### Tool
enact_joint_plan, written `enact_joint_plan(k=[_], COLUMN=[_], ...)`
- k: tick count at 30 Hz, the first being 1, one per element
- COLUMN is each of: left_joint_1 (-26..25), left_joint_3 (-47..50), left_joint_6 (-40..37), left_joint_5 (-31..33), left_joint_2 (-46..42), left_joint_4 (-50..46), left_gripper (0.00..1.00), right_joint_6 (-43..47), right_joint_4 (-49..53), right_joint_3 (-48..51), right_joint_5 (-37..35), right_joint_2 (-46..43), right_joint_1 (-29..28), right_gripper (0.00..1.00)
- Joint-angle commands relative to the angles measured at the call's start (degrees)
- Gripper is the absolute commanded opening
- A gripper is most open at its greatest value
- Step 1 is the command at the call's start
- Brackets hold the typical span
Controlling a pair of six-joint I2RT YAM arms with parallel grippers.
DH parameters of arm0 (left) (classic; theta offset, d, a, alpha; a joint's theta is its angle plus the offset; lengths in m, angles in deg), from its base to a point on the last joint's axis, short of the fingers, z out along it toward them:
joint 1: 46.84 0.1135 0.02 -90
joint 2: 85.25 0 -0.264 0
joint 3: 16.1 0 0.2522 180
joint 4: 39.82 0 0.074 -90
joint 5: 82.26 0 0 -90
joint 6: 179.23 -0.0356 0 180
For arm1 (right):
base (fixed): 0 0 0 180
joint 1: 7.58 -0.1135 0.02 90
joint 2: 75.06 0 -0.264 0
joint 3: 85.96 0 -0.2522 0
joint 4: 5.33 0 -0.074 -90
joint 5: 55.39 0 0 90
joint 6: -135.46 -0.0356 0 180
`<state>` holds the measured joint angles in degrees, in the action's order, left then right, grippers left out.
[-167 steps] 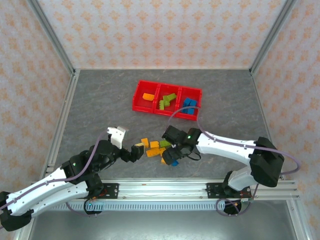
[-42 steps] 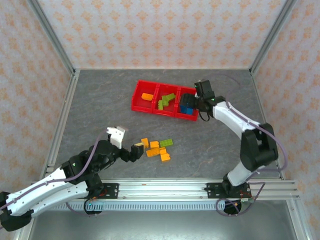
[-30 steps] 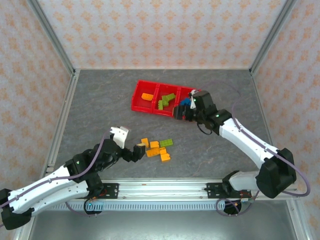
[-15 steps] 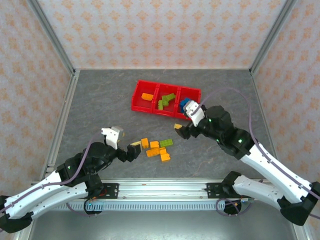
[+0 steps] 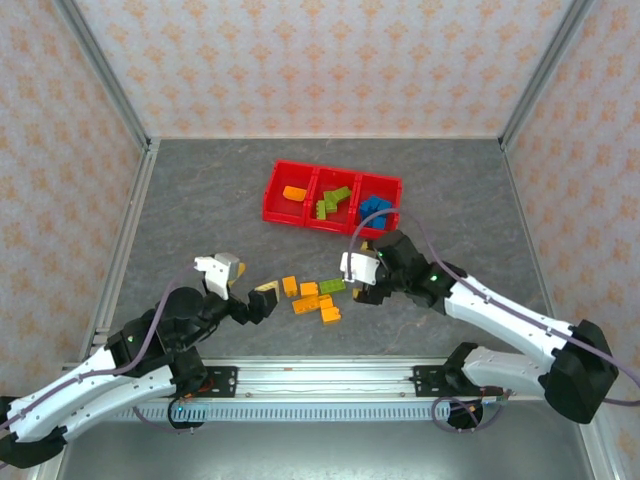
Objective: Sort the legos into containers by color
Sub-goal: Pick up the lego from the bottom-center of the table.
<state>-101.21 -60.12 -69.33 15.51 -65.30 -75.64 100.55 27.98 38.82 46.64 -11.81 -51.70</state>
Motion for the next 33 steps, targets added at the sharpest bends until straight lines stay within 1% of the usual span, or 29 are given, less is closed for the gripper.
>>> enact_joint_plan(k=[1, 2, 6, 8, 10, 14, 23, 27, 33], left_joint_1=[-0.1, -0.1, 0.0, -0.1, -0.1, -0.1, -0.1, -0.1, -0.1], left_joint_3=[0.7, 0.7, 0.7, 0.8, 0.7, 0.6, 0.6, 0.6, 0.6], left_joint_6=[-0.5, -0.5, -0.5, -0.6, -0.7, -0.7, -0.7, -0.7, -0.7], left_joint_5=[0.3, 0.3, -0.1, -0.5, -0.4, -0.6, -0.8, -0.7, -0.7], left_joint_2=[-0.9, -0.9, -0.5, -0.1, 0.3, 1.3, 2.2, 1.7, 1.6], left_joint_4=[0.9, 0.9, 0.9, 1.0, 0.9, 0.9, 0.7, 0.7, 0.7], left_gripper=[0.99, 0.99, 0.99, 0.99, 0.99, 0.99, 0.99, 0.99, 0.99], right_joint_6=[5.0, 5.6, 8.0, 8.0, 7.3, 8.6, 10.6, 11.8, 12.8], right_joint_4=[-3.8, -4.1, -5.6, -4.9, -5.1, -7.3, -7.1, -4.9, -2.7], right_joint_3=[-1.2, -1.4, -2.0, -3.3, -4.2, -4.4, -9.7, -12.2, -13.6], right_joint_5=[0.2, -0.5, -0.2, -0.2, -0.6, 0.1, 2.1, 3.4, 3.9], right_joint_2=[4.1, 6.8, 12.4, 15.3, 17.4, 20.6, 30.4, 33.6, 36.0], right_joint_1=[-1.0, -1.2, -1.7, -2.3, -2.7, -2.8, -2.8, -2.8, -2.8], right_gripper=[0.91, 0.91, 0.9, 0.88, 0.85, 0.83, 0.75, 0.68, 0.53])
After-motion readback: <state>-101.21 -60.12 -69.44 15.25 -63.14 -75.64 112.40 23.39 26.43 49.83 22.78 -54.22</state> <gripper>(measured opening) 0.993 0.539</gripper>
